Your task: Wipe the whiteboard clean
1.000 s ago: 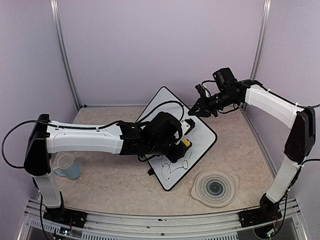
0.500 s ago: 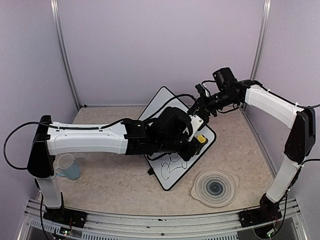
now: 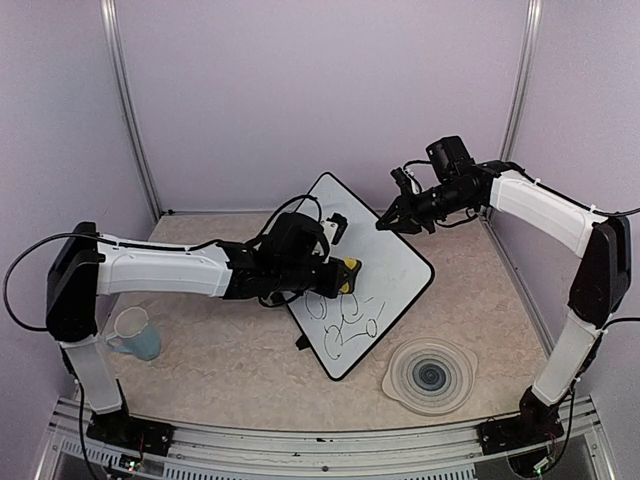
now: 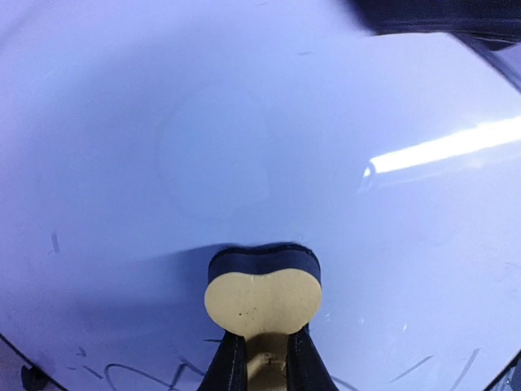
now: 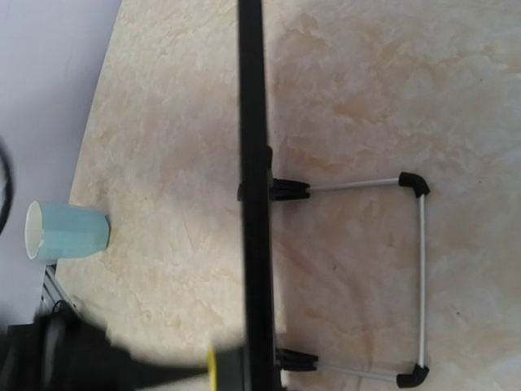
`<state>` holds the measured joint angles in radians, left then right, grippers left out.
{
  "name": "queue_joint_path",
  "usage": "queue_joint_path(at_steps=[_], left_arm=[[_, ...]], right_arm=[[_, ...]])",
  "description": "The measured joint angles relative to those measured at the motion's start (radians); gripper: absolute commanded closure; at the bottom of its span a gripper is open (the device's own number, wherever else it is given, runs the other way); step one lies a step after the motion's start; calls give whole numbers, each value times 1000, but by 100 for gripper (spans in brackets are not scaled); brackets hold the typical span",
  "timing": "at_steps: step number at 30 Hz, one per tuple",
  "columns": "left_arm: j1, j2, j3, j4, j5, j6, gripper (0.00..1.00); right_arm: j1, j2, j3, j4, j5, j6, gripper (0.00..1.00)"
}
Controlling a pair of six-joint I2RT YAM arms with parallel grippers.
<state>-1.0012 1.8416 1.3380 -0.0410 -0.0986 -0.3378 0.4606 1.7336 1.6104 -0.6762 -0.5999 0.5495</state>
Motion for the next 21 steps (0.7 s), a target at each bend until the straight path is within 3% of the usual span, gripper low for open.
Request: queue_joint_path(at_steps=[9,16,21], left_arm=[[113,-13,-137,64,-37,-78,100],[40,-23,-142,93,-86,-16,100],[-56,-29,-118,132,-31,-3,100]], right_arm=[[0,0,0,2,4,11,100],[0,-5,-5,1,3,12,100],[-2,-5,-5,1,3,2,100]])
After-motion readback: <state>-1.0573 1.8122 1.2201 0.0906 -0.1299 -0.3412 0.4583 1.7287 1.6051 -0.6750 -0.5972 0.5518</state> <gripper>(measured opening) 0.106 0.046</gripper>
